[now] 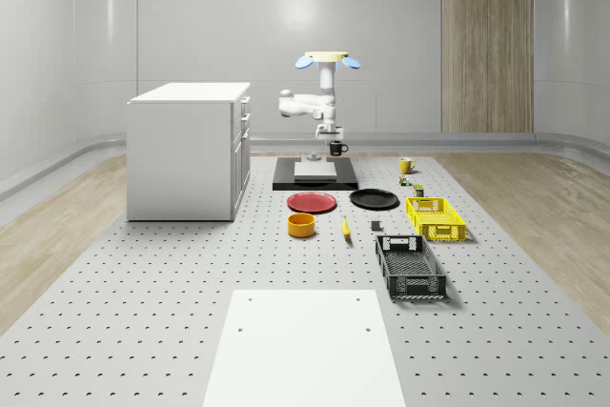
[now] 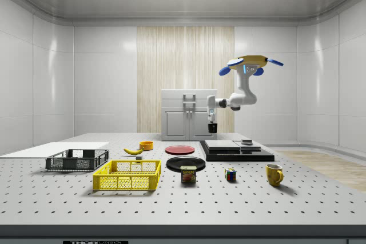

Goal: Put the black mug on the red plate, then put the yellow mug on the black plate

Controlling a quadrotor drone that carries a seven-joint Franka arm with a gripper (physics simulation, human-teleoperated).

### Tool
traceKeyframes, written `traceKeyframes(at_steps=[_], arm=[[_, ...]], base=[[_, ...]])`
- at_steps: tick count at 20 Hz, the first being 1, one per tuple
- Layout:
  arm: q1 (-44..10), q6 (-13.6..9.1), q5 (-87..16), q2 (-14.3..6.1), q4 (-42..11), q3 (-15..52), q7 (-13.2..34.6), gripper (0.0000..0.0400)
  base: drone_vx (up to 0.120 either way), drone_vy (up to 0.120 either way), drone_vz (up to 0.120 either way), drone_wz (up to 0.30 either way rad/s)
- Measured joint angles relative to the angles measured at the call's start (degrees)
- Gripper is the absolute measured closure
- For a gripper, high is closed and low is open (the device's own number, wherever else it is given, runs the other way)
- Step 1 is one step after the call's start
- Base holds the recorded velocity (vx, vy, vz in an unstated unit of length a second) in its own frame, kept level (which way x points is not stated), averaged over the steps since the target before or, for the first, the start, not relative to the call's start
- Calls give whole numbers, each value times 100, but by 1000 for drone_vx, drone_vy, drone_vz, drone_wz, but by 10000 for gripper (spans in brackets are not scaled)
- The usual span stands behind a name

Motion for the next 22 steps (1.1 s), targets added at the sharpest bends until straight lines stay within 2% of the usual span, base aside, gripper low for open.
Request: traceKeyframes(at_steps=[16, 19, 22], arm=[[-12, 81, 34, -87, 2, 9, 9, 290], [-14, 94, 39, -101, 2, 11, 10, 290], [-16, 105, 44, -113, 3, 12, 12, 290]], base=[[120, -120, 0, 0], [120, -40, 0, 0], [120, -120, 0, 0]])
